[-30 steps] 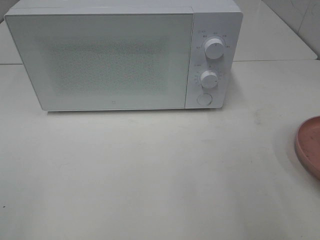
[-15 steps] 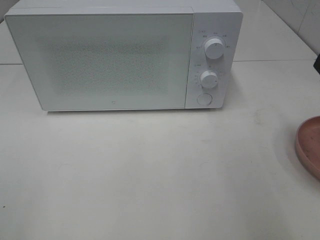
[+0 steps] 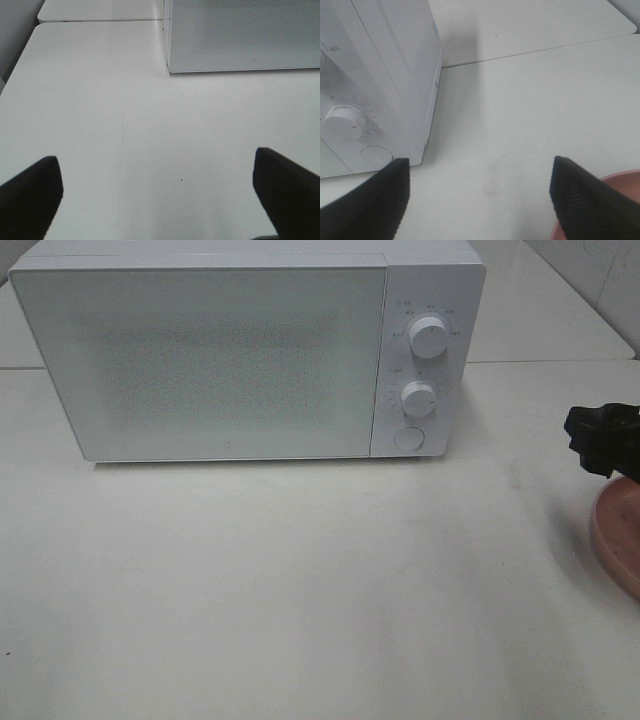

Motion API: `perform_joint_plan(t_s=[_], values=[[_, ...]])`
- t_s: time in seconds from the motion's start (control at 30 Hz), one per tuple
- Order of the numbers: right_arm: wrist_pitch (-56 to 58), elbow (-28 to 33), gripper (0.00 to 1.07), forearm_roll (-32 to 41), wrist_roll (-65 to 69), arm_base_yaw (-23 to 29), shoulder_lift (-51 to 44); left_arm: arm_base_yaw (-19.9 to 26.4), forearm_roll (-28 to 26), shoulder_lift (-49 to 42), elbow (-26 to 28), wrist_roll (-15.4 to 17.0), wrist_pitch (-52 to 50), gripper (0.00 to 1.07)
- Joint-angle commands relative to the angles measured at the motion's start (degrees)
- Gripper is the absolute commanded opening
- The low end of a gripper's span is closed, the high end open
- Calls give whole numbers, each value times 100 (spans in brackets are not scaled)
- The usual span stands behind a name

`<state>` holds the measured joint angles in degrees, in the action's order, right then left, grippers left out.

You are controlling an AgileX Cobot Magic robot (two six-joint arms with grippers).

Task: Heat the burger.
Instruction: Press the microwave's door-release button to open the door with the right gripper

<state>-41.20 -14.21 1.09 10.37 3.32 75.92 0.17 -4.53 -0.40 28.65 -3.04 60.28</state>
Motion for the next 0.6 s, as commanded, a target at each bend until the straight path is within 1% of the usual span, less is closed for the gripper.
perform_joint_plan(t_s=[0.03, 0.07, 0.1, 0.13, 0.17, 0.2, 0.23, 0.27, 0.3, 0.33, 0.37, 0.4, 0.47, 0.5, 0.53, 0.57, 0.6], values=[[-201, 0, 78, 115, -138, 155, 29, -11, -11, -138, -17, 11, -80, 98], [-201, 0, 77, 309, -453, 401, 69, -11, -11, -138, -17, 11, -80, 98], [-201, 0, 76, 430, -625, 516, 92, -11, -11, -138, -17, 11, -80, 98], [-201, 0, 76, 430, -625, 516, 92, -11, -11, -138, -17, 11, -80, 98], [-212, 0, 76, 768, -1037, 819, 178, -11, -11, -138, -17, 11, -80, 98], [-235, 0, 76, 951, -1180, 940, 235, -11, -11, -138, -17, 11, -80, 98], [-235, 0, 76, 951, -1180, 940, 235, -11, -11, -138, -17, 11, -80, 98], [-327, 0, 76, 1261, -1501, 1197, 332, -11, -11, -138, -17, 11, -80, 98], [-395, 0, 76, 1415, -1650, 1352, 378, -11, -11, -138, -17, 11, -80, 98], [-395, 0, 76, 1415, -1650, 1352, 378, -11, -11, -138, -17, 11, -80, 98], [-550, 0, 76, 1656, -1925, 1633, 464, -11, -11, -138, -17, 11, -80, 98], [-550, 0, 76, 1656, -1925, 1633, 464, -11, -11, -138, -17, 11, -80, 98], [-882, 0, 76, 2040, -2252, 1994, 642, -11, -11, -138, -17, 11, -80, 98], [-882, 0, 76, 2040, -2252, 1994, 642, -11, -11, -138, -17, 11, -80, 98], [-1003, 0, 76, 2172, -2326, 2126, 705, -11, -11, -138, -17, 11, -80, 98], [-1226, 0, 76, 2406, -2389, 2361, 819, -11, -11, -138, -17, 11, -80, 98], [-1226, 0, 76, 2406, -2389, 2361, 819, -11, -11, -138, -17, 11, -80, 98]])
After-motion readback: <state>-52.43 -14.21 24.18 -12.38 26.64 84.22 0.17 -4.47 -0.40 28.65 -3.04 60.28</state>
